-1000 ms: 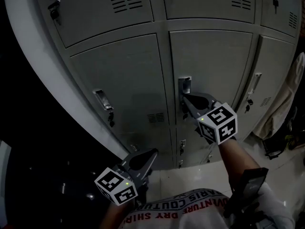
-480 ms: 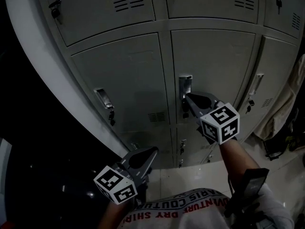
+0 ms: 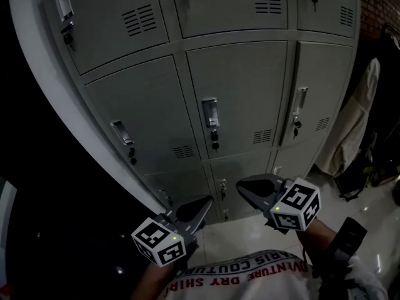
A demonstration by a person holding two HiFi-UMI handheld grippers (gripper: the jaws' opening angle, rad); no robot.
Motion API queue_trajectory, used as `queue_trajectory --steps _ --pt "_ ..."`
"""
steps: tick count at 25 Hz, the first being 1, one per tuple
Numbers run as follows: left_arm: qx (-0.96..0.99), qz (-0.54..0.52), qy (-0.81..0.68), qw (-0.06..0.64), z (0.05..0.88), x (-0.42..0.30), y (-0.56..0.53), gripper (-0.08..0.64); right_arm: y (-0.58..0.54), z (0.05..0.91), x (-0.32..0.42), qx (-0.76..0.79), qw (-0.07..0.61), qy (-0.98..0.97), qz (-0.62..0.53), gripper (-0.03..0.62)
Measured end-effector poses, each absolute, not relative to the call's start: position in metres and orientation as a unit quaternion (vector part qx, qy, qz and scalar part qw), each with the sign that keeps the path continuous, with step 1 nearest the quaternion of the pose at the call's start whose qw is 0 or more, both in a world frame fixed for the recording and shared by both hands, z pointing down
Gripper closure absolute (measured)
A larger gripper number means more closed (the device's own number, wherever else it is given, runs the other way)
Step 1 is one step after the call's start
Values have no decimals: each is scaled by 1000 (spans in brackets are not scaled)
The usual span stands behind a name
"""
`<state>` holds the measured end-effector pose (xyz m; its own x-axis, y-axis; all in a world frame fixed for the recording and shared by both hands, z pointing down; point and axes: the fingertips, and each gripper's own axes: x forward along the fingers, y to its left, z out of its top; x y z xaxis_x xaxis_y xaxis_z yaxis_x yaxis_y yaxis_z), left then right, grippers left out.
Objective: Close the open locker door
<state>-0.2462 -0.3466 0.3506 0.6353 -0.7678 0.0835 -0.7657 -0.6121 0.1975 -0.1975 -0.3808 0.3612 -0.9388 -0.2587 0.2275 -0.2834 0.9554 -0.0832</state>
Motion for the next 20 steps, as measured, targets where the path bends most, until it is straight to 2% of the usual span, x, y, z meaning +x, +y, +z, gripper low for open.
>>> queue_trajectory --steps 2,5,10,20 --pt "907 5 -408 102 352 -216 -328 555 -341 373 -174 124 107 -982 99 604" --pt "916 20 -388 101 360 -168 -291 554 -289 385 -130 134 113 -979 102 604" --pt "921 24 -375 107 372 -91 -201 555 -200 398 -46 136 77 -971 184 600" --pt "913 20 -386 129 394 12 -29 555 -33 413 56 118 91 -972 183 600"
